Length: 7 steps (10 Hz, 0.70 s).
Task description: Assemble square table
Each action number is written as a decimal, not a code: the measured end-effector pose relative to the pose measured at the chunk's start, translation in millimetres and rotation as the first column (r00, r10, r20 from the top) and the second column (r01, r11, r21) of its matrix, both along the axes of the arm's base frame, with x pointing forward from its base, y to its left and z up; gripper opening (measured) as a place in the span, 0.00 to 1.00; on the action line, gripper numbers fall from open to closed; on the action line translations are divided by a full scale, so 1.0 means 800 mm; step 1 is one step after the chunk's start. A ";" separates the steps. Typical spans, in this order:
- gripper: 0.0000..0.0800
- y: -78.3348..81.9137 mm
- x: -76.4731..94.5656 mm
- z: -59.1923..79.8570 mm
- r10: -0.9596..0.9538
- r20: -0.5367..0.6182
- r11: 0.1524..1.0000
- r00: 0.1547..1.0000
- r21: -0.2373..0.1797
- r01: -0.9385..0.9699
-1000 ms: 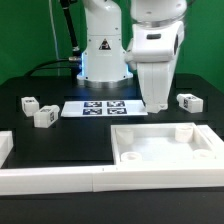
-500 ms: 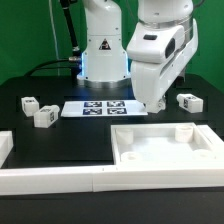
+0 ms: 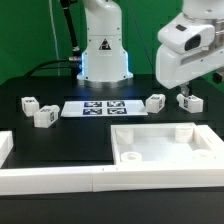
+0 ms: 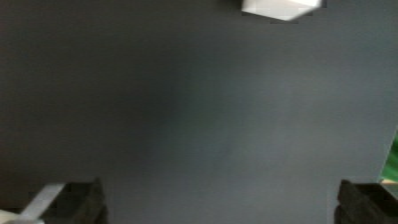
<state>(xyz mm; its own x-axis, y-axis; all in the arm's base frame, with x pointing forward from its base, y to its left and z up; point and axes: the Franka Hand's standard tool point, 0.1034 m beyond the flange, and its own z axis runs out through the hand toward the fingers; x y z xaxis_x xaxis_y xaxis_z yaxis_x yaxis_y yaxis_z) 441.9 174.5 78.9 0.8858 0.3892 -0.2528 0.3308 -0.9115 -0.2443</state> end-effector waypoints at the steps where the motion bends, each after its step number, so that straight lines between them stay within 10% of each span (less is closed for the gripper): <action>1: 0.81 -0.001 0.000 0.000 -0.048 -0.007 0.999 0.999 -0.014 0.048; 4: 0.81 0.003 -0.008 -0.002 -0.078 -0.038 0.996 0.996 -0.048 0.076; 7: 0.81 0.035 -0.077 -0.026 0.029 -0.208 0.988 0.978 -0.142 -0.059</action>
Offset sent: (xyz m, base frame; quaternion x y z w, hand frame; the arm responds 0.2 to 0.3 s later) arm 0.0000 0.0000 0.0000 0.0000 0.0000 0.0000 1.0000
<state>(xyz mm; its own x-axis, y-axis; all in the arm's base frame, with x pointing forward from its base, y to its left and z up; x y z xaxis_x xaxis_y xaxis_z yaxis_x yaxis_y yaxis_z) 380.0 202.3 57.9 0.7923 0.3716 -0.4839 0.3281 -0.9282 -0.1756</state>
